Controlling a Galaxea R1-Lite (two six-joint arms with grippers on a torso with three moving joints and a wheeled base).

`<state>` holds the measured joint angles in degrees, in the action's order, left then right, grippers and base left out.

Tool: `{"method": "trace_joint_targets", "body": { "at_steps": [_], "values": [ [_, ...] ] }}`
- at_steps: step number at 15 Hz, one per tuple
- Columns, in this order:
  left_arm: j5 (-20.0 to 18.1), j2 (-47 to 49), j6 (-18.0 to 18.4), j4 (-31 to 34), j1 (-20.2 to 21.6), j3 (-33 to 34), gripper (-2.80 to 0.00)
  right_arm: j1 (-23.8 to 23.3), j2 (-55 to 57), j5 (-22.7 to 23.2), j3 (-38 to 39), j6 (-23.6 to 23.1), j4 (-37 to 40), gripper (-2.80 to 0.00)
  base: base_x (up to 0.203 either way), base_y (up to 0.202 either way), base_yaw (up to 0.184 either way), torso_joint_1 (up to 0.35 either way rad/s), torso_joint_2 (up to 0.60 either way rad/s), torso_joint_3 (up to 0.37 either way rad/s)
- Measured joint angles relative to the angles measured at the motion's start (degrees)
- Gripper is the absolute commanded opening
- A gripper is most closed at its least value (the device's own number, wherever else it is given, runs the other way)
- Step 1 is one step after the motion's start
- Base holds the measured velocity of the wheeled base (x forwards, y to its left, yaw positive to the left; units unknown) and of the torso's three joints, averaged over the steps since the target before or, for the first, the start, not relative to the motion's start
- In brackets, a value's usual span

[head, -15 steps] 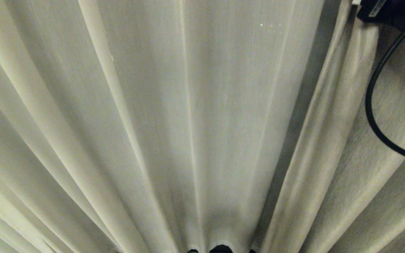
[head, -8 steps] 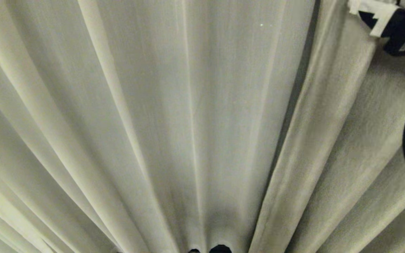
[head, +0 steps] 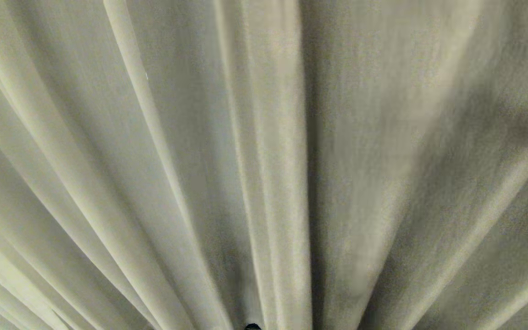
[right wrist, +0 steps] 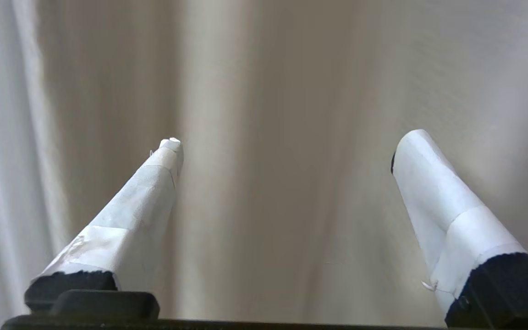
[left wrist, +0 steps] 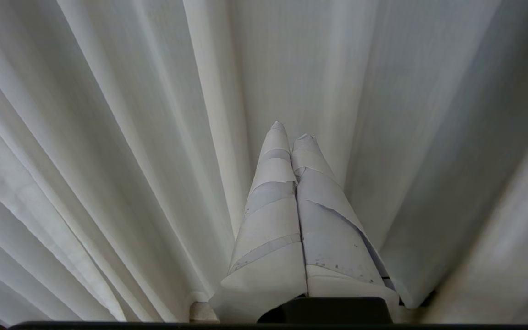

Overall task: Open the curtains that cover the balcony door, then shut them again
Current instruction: Close the outer curtains on both sides

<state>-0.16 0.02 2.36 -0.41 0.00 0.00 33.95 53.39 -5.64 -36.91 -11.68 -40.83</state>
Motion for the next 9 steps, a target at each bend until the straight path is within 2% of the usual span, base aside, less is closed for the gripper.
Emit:
{"method": "trace_joint_targets", "body": {
  "at_steps": [4, 9],
  "values": [
    [-0.02, 0.00, 0.01, 0.00, 0.00, 0.00, -2.80, 1.39, -9.33, 2.41, 7.76, 0.03, 2.05, 0.00, 0.000, 0.000, 0.000, 0.000, 0.00, 0.000],
    [0.00, 0.00, -0.01, 0.00, 0.00, 0.00, -2.80, 1.51, -14.45, 2.34, 12.04, 0.33, 1.88, 0.00, 0.000, 0.000, 0.000, 0.000, 0.00, 0.000]
  ]
}}
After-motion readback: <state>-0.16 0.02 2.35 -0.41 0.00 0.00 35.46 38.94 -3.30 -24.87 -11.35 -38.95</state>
